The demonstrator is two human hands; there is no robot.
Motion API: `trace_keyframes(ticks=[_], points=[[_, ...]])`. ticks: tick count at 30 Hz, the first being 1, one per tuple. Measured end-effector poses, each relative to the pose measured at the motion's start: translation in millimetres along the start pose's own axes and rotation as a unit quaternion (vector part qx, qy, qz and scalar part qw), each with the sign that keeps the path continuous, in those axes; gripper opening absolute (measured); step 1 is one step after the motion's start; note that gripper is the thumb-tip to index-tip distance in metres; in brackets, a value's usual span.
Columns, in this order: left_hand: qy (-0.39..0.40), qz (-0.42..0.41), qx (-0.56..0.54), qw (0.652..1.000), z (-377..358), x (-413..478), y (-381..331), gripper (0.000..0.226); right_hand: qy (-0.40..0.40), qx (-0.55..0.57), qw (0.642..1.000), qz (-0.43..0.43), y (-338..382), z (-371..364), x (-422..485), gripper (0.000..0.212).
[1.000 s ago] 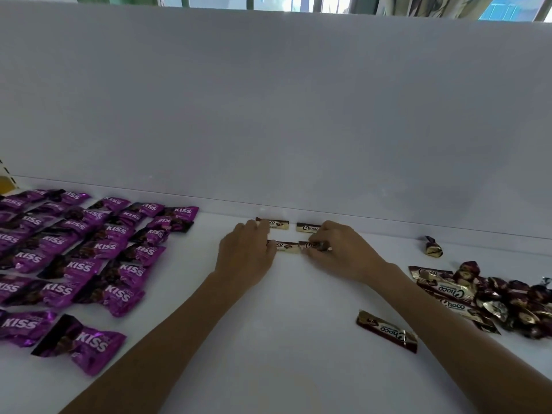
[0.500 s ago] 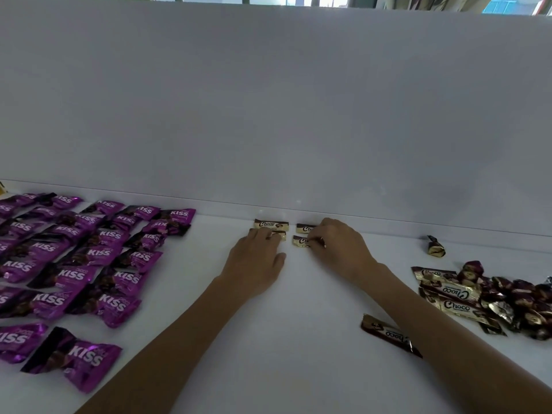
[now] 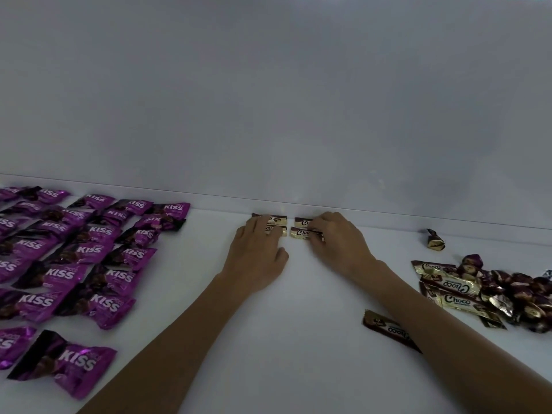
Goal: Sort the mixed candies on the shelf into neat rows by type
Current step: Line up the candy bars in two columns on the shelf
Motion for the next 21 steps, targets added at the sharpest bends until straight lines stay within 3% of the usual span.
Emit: trace_keyframes(ticks=[6, 21], points=[[-0.003, 0.013, -0.012, 1.000, -8.2, 1.6, 11.1, 0.075, -0.005, 0.002, 1.000, 0.001, 3.7, -0.4, 4.3, 0.025], [-0.001, 0.004, -0.047, 0.999, -5.3, 1.1, 10.1, 0.051, -0.015, -0.006, 0.999, 0.039, 7.3, 6.4, 3.4, 0.026]])
Point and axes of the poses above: each hand's wrist, its own x-axis towards the middle knuckle, its own z-axis out of the back of the hand, y = z × x, the point moved 9 cm from there along x, towards the middle knuckle, and after that the axes turned 5 degrees about -z, right-handed, at the moved point
